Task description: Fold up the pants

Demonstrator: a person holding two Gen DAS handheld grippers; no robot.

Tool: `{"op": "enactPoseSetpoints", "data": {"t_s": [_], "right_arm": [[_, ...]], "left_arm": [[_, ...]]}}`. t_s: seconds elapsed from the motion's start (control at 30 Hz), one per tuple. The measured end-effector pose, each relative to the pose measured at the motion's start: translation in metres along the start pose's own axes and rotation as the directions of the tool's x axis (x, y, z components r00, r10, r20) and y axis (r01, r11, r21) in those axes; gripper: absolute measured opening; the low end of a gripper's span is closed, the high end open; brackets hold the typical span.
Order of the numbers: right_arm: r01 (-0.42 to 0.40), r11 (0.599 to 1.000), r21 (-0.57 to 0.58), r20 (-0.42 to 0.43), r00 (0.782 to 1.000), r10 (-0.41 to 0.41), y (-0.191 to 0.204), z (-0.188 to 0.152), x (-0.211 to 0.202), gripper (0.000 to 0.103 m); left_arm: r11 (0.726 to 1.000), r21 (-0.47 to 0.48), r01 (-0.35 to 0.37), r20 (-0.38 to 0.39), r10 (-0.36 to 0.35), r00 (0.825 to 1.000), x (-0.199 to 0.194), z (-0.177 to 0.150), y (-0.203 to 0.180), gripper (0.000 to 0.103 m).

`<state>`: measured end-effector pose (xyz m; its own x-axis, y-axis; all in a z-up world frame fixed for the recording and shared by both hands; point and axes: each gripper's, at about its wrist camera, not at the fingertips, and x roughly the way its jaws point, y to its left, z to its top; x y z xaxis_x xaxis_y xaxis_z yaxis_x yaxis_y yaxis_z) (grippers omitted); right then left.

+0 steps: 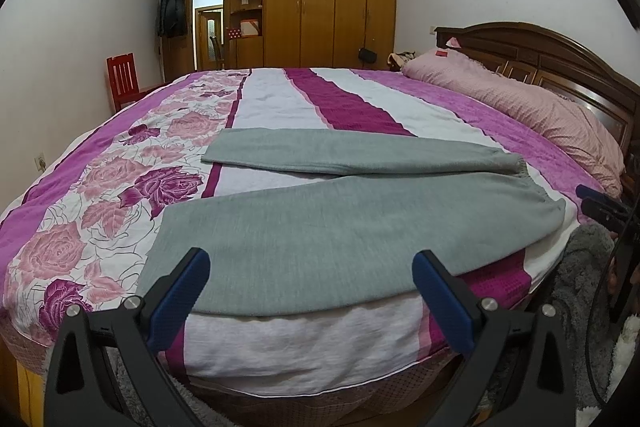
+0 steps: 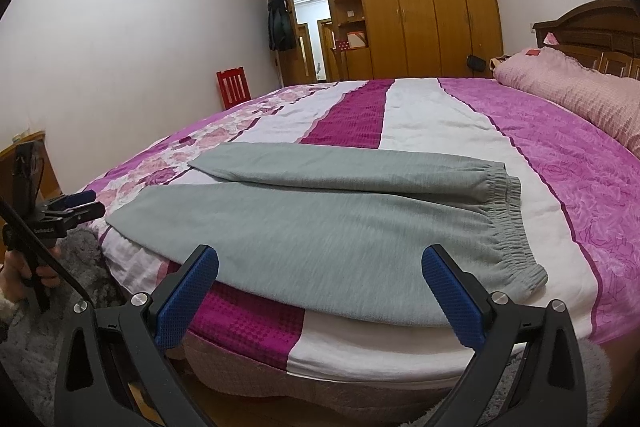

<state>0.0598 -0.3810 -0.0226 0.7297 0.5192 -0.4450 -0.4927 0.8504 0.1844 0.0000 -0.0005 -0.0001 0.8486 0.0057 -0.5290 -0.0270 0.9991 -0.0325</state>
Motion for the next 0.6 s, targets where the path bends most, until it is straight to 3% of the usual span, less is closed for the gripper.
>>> {"op": "enactPoseSetpoints", "data": {"t_s": [0.6], "right_arm": [[0.0, 1.0, -0.004, 0.0, 1.0, 0.0, 0.0012, -0.0003, -0.0004, 0.103]], "left_arm": [[1.0, 0.001, -0.002, -0.003, 0.003, 1.0, 0.0001, 0.0004, -0.0002, 0.103]]}}
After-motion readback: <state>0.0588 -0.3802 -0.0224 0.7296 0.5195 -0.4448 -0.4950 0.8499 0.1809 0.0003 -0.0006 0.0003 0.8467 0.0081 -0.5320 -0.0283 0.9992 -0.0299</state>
